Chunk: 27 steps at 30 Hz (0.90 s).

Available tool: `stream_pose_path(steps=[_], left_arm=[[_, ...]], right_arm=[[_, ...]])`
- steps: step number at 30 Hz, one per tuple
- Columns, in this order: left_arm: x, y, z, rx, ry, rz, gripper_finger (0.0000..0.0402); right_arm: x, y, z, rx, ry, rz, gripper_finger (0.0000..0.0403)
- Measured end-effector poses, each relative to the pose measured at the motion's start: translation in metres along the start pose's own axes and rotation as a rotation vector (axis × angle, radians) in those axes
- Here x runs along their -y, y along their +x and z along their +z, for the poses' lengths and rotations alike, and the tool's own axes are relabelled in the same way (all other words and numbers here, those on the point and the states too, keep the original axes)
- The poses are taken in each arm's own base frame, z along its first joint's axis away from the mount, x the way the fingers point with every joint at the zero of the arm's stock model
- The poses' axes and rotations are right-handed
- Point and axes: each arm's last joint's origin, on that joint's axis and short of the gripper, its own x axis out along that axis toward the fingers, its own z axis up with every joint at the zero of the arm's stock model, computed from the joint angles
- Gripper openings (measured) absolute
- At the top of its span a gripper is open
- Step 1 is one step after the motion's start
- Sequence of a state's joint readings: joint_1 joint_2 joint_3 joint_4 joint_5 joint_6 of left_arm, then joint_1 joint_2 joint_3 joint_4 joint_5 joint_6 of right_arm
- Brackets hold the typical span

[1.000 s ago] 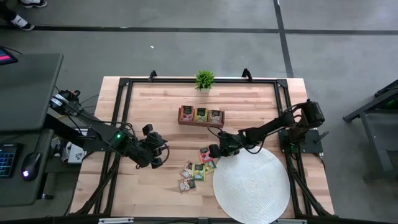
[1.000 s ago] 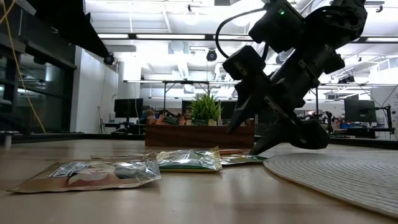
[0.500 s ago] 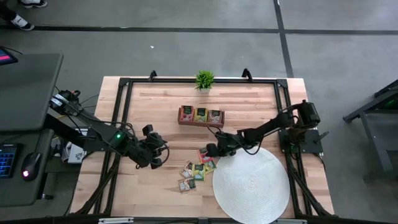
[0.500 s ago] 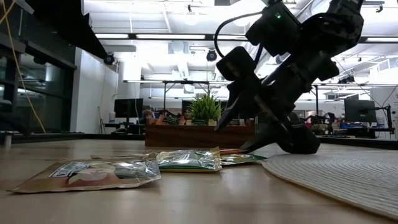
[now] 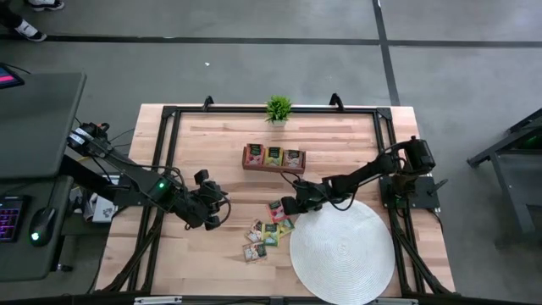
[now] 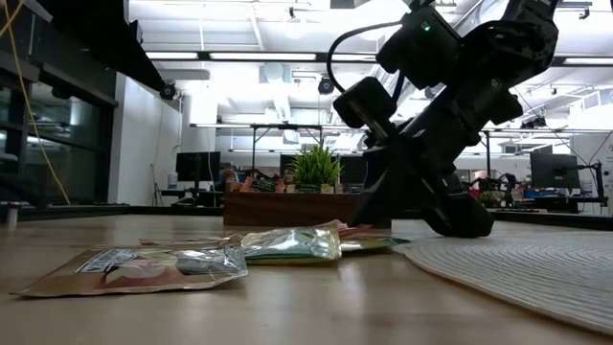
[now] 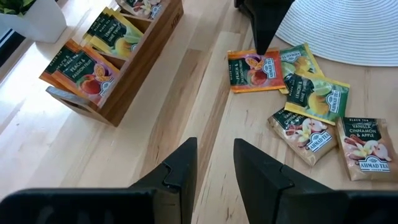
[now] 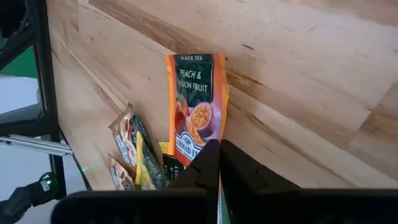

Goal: Pick & Place Tea
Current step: Put the orange tea bag into the left section of the wooden organizer

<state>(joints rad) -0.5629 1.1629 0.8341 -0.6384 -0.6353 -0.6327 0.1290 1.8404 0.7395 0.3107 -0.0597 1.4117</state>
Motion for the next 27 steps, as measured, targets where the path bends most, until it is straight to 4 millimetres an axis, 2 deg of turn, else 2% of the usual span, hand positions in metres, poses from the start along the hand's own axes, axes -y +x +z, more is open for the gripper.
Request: stream_pose_path(steps=[10, 21, 27], left_arm=[[0.000, 0.000, 0.000, 0.003, -0.003, -0.002, 0.0101], [0.001, 0.000, 0.003, 0.037, -0.022, 0.003, 0.0101], [-0.004, 0.008, 0.026, 0.172, -0.107, 0.000, 0.0101]], right_arm=[[-0.008, -0.012, 0.005, 0.100, -0.114, 0.019, 0.0001], [-0.046, -0.055, 0.014, 0.309, -0.335, 0.186, 0.0000], [-0.063, -0.086, 0.016, 0.423, -0.549, 0.235, 0.0000]])
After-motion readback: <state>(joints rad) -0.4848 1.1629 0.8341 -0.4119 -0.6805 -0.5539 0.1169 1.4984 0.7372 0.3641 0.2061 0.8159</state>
